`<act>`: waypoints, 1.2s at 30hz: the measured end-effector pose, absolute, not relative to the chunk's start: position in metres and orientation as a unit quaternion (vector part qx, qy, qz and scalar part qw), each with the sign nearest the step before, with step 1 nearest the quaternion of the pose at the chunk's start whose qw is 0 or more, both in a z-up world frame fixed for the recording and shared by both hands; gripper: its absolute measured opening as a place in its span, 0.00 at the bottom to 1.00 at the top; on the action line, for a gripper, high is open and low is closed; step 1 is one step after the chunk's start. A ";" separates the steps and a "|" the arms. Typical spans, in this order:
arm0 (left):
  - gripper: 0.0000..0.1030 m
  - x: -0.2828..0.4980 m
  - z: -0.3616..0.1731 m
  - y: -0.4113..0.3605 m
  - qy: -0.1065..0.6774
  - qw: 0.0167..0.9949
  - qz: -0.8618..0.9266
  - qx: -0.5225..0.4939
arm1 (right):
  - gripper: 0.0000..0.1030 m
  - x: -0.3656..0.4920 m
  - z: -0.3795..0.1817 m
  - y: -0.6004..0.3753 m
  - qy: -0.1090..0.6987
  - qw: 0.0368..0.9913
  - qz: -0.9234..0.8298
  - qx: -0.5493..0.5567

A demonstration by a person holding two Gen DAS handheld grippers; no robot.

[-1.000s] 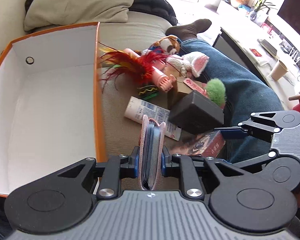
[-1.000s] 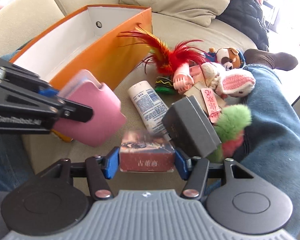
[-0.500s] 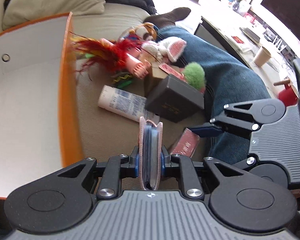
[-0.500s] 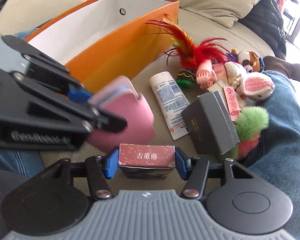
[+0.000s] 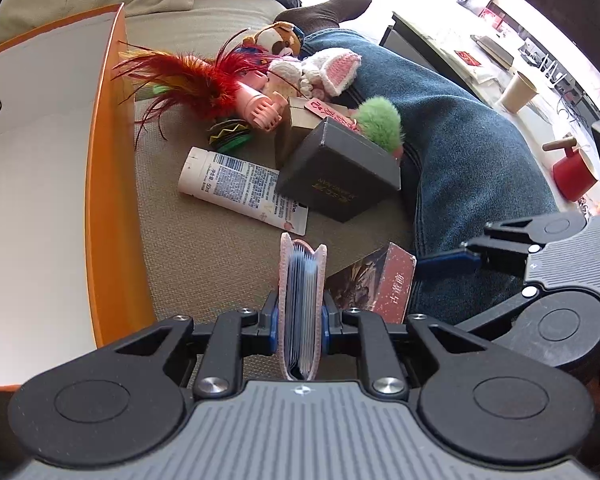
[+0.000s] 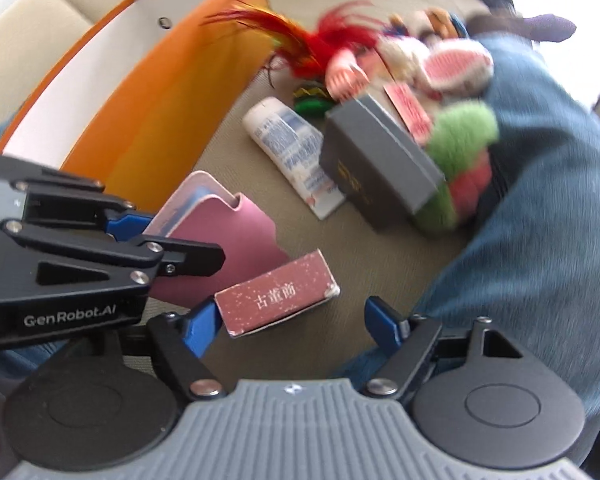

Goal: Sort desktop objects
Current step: 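Grasp the red-brown card box with the right tool while the left tool holds the wallet, then carry the pink wallet and red-brown card box toward the orange shoebox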

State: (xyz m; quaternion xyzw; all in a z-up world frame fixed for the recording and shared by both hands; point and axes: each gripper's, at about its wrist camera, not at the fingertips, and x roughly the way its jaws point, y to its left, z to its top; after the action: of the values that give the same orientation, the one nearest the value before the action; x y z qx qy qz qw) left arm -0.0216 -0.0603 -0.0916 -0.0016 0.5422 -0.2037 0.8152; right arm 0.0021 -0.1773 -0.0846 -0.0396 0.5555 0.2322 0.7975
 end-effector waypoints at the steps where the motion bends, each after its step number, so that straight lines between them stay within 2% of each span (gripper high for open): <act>1: 0.20 -0.021 -0.092 -0.059 0.543 0.814 -0.205 -0.007 | 0.71 0.001 -0.084 -0.180 0.558 0.796 0.232 -0.028; 3: 0.20 -0.020 -0.092 -0.055 0.546 0.811 -0.208 -0.024 | 0.64 0.000 -0.081 -0.186 0.561 0.793 0.237 -0.004; 8: 0.20 -0.018 -0.093 -0.050 0.551 0.807 -0.208 -0.043 | 0.60 -0.004 -0.080 -0.202 0.574 0.779 0.240 0.073; 12: 0.20 -0.025 -0.097 -0.054 0.551 0.808 -0.205 -0.026 | 0.45 -0.001 -0.084 -0.217 0.581 0.769 0.223 0.144; 19: 0.20 -0.031 -0.095 -0.054 0.543 0.814 -0.205 -0.017 | 0.38 -0.004 -0.087 -0.202 0.585 0.778 0.199 0.117; 21: 0.20 -0.035 -0.089 -0.054 0.536 0.820 -0.203 -0.011 | 0.28 -0.004 -0.086 -0.205 0.579 0.783 0.192 0.122; 23: 0.20 -0.040 -0.079 -0.053 0.521 0.829 -0.202 -0.001 | 0.24 -0.005 -0.080 -0.210 0.571 0.792 0.181 0.120; 30: 0.18 -0.052 -0.031 -0.027 0.487 0.845 -0.217 -0.042 | 0.23 -0.002 -0.032 -0.209 0.517 0.826 0.201 0.098; 31: 0.07 -0.054 -0.021 -0.021 0.477 0.850 -0.217 -0.049 | 0.23 -0.001 -0.023 -0.206 0.507 0.831 0.209 0.096; 36: 0.03 -0.059 0.032 0.012 0.416 0.886 -0.195 -0.061 | 0.23 0.006 0.024 -0.183 0.453 0.850 0.258 0.078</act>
State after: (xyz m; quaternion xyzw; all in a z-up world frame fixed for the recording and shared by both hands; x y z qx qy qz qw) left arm -0.0589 0.0121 0.0317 -0.0607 0.4163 -0.1946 0.8861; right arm 0.0062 -0.1827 0.0238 0.0780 0.4527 0.2578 0.8500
